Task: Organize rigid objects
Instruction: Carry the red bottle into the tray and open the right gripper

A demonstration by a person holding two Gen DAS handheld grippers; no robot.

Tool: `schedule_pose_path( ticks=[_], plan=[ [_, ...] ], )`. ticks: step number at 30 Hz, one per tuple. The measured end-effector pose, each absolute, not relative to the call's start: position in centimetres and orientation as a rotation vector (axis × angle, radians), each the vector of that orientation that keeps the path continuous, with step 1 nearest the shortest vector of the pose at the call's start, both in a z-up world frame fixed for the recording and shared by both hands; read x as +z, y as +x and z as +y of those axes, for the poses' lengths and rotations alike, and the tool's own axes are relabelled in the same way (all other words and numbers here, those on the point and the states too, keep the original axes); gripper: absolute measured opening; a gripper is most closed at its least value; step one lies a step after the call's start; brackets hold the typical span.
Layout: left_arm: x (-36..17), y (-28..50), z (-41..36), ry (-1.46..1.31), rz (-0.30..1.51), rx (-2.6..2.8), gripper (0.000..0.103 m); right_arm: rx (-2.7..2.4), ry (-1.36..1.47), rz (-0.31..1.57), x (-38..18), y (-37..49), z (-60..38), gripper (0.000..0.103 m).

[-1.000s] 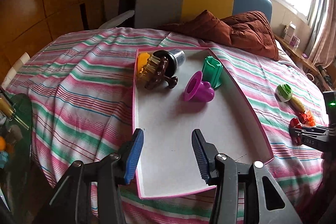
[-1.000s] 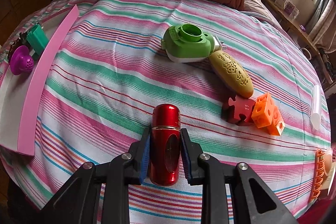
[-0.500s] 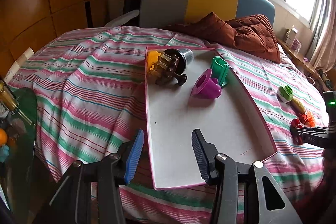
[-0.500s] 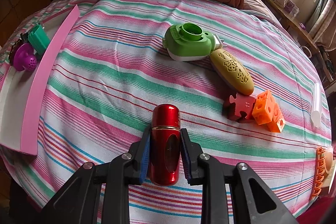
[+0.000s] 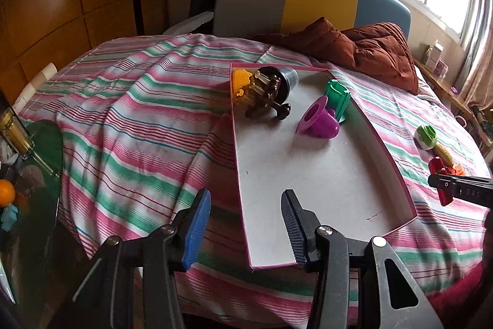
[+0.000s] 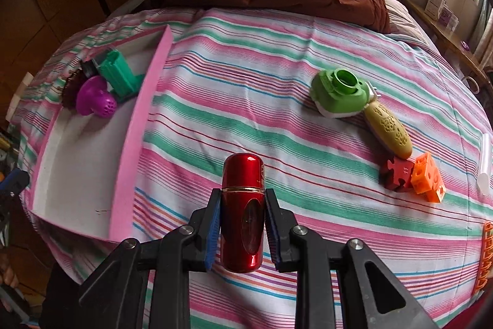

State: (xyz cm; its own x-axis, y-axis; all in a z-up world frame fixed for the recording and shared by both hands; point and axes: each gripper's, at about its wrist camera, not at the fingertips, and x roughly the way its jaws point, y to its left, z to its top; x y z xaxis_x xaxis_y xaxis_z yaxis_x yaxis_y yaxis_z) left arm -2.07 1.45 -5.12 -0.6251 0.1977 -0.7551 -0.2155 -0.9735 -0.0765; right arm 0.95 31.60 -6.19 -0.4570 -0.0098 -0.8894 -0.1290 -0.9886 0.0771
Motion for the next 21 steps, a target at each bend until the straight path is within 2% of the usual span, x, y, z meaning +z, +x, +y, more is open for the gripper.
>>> schedule_pose_path(
  ticks=[9, 16, 21],
  plan=[
    [-5.0, -2.3, -0.6, -1.229, -0.026, 2.682, 0.049, 2.89, -1.569, 0.187, -1.9, -0.5, 23.5, 0.025],
    [-5.3, -2.5, -2.6, -1.258, -0.065, 2.718, 0.049, 2.967, -1.677, 0.174, -3.0, -2.3, 17.5, 0.025],
    [-5.7, -2.6, -3.5, -1.278, -0.08, 2.726, 0.049, 2.944, -1.718, 0.295, -4.5, -4.8, 15.0, 0.025]
  ],
)
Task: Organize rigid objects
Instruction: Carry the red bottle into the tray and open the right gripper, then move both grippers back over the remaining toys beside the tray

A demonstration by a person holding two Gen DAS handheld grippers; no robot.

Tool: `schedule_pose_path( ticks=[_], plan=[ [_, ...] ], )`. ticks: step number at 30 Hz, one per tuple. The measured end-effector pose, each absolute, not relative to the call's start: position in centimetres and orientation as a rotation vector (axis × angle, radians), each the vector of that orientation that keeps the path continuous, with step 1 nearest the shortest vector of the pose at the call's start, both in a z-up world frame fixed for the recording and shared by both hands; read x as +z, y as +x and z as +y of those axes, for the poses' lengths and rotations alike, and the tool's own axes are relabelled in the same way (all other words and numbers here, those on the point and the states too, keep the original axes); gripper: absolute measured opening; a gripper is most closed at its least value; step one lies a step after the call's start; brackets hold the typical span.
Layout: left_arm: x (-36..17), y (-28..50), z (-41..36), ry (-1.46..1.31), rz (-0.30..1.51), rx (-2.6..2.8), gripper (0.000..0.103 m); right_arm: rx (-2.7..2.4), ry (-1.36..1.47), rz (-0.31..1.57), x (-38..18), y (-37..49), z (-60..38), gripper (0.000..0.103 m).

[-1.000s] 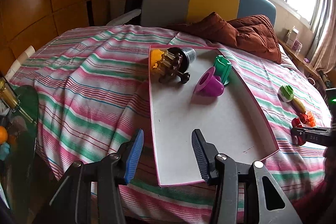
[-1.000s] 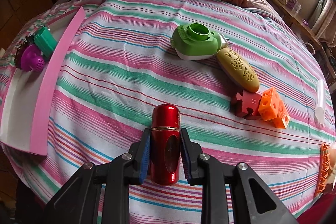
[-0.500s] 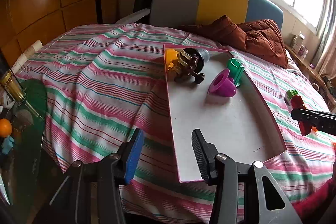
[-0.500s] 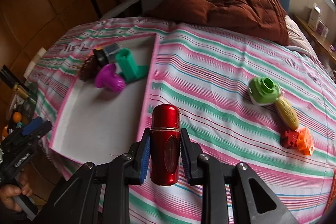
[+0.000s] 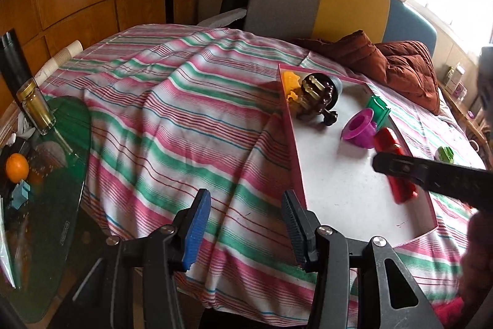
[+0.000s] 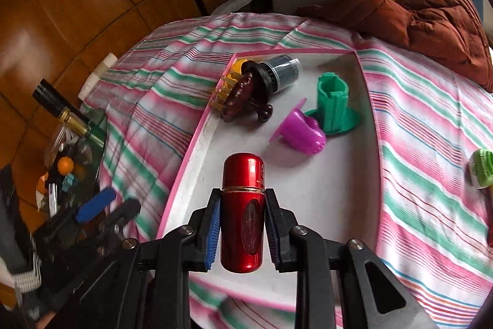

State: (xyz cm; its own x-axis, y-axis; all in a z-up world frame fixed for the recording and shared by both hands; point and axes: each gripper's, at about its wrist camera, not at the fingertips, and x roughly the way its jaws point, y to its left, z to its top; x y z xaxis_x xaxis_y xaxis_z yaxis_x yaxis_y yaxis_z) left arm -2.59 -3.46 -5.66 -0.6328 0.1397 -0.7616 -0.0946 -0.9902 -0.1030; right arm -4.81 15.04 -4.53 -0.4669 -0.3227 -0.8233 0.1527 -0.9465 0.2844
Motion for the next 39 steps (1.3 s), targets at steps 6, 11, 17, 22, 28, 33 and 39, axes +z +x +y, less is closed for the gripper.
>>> schedule_pose_path(
  ticks=[6, 11, 17, 22, 28, 33, 39],
  plan=[
    [-5.9, -2.5, -4.0, -1.288, -0.091, 2.729, 0.049, -2.388, 1.505, -0.33, -6.6, -8.3, 12.6, 0.026],
    [-6.4, -2.7, -4.3, -1.307, -0.099, 2.729, 0.049, -2.35, 1.546, -0.395, -8.1, -10.0, 11.6, 0.026],
    [-6.4, -2.6, -4.6, -1.307, -0.11, 2.736, 0.049, -2.342, 1.486, -0.397, -7.4, -9.8, 11.3, 0.027],
    [-6.1, -2.4, -4.3, -1.291, -0.101, 2.739, 0.049, -2.387, 1.427, -0.311, -5.7, -8.3, 11.7, 0.029],
    [-5.5, -2.1, -3.8, -1.271, -0.08, 2.738, 0.049, -2.444, 1.375, -0.216, -4.5, -5.9, 12.8, 0.029],
    [-4.9, -1.7, -3.0, -1.246, -0.043, 2.734, 0.049, -2.51, 1.322, -0.136, -3.4, -4.1, 14.2, 0.029],
    [-4.0, -1.3, -1.7, -1.198, 0.012, 2.726, 0.049, -2.587, 1.274, -0.098, -2.0, -2.5, 17.2, 0.029]
  ],
)
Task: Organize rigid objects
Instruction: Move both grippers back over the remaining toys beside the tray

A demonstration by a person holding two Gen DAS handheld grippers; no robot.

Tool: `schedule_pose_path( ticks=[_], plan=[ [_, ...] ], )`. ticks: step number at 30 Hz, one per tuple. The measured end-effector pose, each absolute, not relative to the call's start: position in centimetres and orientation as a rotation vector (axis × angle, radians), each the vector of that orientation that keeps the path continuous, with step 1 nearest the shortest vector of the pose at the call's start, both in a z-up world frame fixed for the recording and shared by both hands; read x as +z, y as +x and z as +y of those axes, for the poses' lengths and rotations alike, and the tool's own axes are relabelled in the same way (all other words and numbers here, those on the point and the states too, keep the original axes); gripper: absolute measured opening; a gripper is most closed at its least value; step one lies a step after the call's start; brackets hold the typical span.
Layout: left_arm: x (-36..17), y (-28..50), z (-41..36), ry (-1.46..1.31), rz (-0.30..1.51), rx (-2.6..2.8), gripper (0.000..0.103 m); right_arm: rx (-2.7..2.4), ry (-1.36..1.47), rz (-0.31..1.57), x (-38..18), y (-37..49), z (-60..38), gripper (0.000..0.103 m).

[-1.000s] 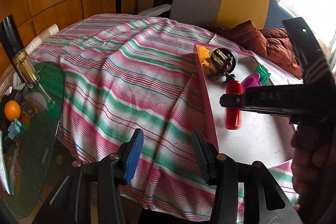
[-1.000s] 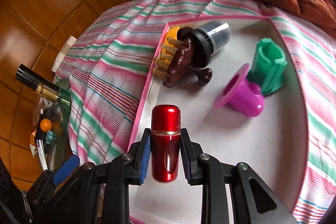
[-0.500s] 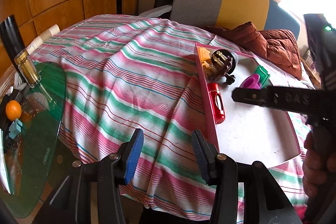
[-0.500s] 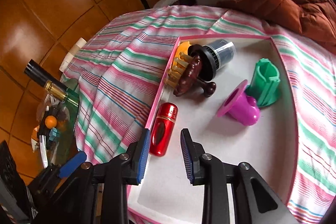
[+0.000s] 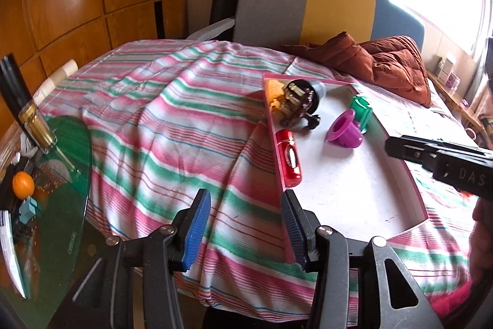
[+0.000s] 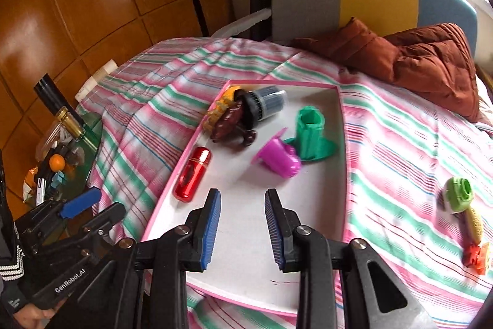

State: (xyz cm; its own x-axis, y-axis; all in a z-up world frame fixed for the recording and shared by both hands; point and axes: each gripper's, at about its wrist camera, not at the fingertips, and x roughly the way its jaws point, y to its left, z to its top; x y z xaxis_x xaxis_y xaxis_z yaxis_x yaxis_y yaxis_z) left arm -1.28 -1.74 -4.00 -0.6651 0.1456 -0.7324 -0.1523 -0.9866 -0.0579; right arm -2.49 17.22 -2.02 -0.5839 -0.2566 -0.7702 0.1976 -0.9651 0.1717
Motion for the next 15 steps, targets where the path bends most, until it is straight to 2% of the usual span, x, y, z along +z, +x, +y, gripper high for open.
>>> schedule_pose_path(
  ticks=[15],
  plan=[
    [-2.8, -1.0, 2.9, -1.148, 0.139, 2.646, 0.049, -2.868, 1.305, -0.231, 0.0, -1.5, 31.0, 0.029]
  ],
)
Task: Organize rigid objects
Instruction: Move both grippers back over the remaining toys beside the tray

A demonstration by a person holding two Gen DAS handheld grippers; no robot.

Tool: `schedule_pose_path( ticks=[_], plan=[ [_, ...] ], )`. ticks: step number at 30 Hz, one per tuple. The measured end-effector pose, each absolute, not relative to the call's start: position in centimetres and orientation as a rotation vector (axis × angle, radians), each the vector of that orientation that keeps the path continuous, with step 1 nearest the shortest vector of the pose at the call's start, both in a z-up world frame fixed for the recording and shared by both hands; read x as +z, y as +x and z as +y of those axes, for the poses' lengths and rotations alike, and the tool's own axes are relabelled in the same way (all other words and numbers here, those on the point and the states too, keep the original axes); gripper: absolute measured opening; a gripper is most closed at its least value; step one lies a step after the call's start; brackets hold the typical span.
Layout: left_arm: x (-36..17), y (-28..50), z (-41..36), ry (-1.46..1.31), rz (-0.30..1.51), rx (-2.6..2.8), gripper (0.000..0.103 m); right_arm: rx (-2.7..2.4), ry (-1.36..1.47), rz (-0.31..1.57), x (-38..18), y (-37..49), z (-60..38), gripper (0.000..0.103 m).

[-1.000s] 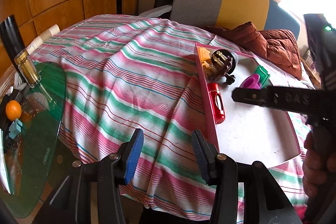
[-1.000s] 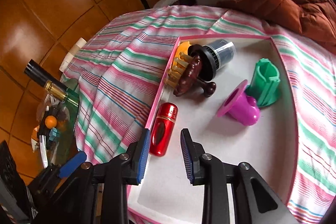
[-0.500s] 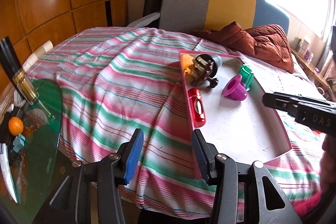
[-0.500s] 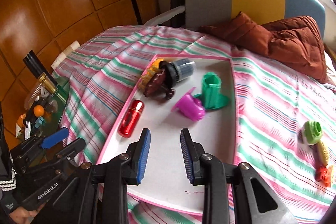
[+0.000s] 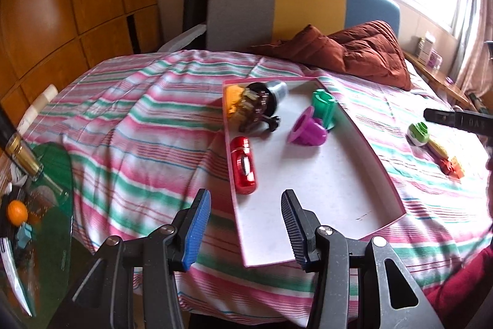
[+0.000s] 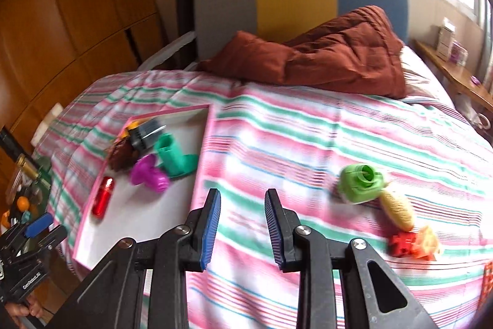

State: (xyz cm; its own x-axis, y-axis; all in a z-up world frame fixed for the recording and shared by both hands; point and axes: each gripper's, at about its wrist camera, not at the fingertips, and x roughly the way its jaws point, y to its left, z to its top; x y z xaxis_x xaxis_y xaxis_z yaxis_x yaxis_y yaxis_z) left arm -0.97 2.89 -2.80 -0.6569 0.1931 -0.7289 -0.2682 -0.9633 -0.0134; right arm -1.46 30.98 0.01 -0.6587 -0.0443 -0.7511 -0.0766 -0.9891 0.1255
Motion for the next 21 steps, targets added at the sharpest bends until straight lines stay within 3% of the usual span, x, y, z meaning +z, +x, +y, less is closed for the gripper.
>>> schedule_pose_path(
  ticks=[11, 18, 21],
  plan=[
    [-1.0, -1.3, 8.5, -1.054, 0.231, 2.542, 0.049, 2.551, -1.071, 0.409, -0.4, 0.0, 44.5, 0.029],
    [-0.2, -2.0, 13.9, -1.027, 0.29, 2.433, 0.049, 2.309, -0.979, 0.784, -3.3, 3.4, 52.0, 0.03],
    [-0.4, -2.3, 17.1, -1.024, 0.34, 2.376, 0.058, 2.292, -0.953, 0.826, -3.2, 4.0, 52.5, 0.03]
  ],
)
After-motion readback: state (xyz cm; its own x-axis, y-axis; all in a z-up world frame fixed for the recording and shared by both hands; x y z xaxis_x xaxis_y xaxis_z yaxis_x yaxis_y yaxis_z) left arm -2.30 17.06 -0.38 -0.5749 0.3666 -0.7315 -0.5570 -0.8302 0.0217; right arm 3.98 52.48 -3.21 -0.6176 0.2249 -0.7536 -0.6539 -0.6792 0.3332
